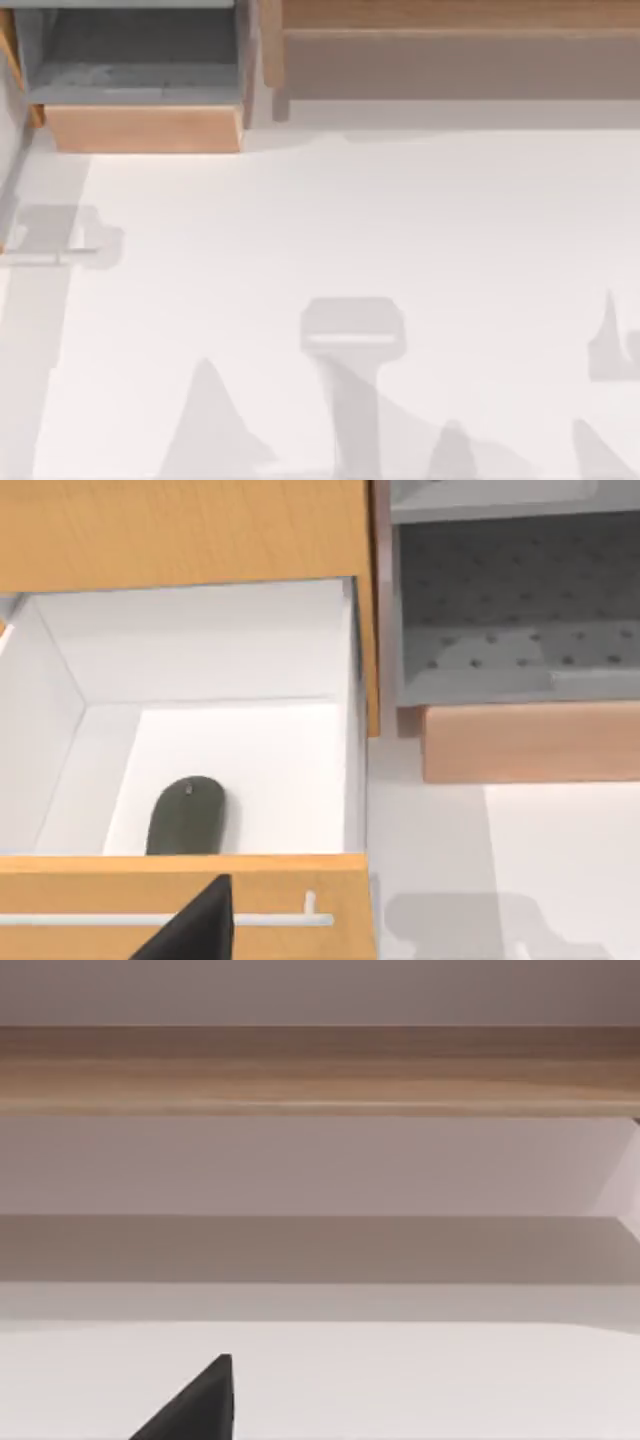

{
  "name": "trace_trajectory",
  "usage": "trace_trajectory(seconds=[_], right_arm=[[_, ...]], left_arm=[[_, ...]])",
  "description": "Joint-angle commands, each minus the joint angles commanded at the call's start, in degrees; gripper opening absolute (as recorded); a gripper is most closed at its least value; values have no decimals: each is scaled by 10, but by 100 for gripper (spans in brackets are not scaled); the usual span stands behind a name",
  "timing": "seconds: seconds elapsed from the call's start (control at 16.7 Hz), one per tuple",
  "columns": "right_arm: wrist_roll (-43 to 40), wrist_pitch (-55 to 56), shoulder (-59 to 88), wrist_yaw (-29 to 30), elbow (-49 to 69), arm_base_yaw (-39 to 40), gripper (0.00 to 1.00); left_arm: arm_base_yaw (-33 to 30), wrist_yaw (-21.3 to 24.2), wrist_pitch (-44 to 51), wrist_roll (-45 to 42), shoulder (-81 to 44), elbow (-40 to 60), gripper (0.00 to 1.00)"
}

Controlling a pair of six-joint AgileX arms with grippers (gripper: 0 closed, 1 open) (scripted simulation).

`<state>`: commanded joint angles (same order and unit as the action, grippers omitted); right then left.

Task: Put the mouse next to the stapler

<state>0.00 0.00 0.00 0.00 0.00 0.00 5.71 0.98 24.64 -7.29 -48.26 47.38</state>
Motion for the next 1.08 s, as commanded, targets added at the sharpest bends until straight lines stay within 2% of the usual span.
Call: trace_trajectory(seconds=[0.66, 1.08], right_arm=[[0, 0, 0, 0, 0, 0, 100], [0, 0, 0, 0, 0, 0, 100]], left_arm=[[97, 2, 347, -98, -654, 606, 100], [136, 8, 498, -138, -942, 882, 100]])
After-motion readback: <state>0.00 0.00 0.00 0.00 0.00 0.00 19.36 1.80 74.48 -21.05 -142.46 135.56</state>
